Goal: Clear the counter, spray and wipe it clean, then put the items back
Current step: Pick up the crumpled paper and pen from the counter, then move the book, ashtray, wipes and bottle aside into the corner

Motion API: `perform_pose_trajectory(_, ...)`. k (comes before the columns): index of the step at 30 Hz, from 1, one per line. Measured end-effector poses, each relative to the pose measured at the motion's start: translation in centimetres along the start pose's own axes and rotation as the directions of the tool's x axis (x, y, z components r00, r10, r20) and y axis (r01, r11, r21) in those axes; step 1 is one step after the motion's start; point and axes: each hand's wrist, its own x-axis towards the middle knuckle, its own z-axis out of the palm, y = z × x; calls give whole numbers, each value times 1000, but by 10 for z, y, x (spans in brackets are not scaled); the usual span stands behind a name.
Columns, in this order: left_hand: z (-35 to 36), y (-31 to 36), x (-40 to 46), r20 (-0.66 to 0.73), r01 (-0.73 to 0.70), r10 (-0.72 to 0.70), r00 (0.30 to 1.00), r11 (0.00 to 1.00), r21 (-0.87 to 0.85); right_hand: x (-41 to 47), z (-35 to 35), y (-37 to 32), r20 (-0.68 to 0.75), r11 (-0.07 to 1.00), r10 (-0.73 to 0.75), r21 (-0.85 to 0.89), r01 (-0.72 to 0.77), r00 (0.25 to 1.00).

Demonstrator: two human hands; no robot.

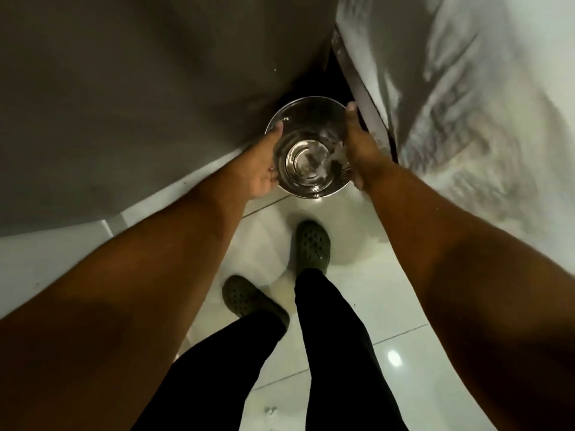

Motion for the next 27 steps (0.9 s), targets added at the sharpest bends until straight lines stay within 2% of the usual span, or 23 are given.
perform_pose_trajectory(3,-11,-4,-30,-9,-38,38,999,999,8,-33,3,-13,-84,999,39,16,-37,996)
perform_pose_trajectory(9,-25,-1,-171,-78,-89,90,993,996,13,-157,37,-65,-104,999,11,-31,-15,994)
perform_pose_trajectory(15,-59,14,-337,-91,-316,328,940,941,123,-313,114,-134,-127,985,-149,-103,136,981)
perform_pose_trajectory(19,-90,32,-429,-149,-456,484,863,870,185,-394,178,-175,-67,943,-282,-202,263,957)
perform_pose_trajectory(24,-132,39,-519,-216,-613,664,716,746,260,-463,258,-209,57,857,-452,-249,451,890)
perform_pose_trajectory(27,-170,39,-571,-291,-701,747,598,664,260,-498,313,-219,157,813,-517,-219,540,841)
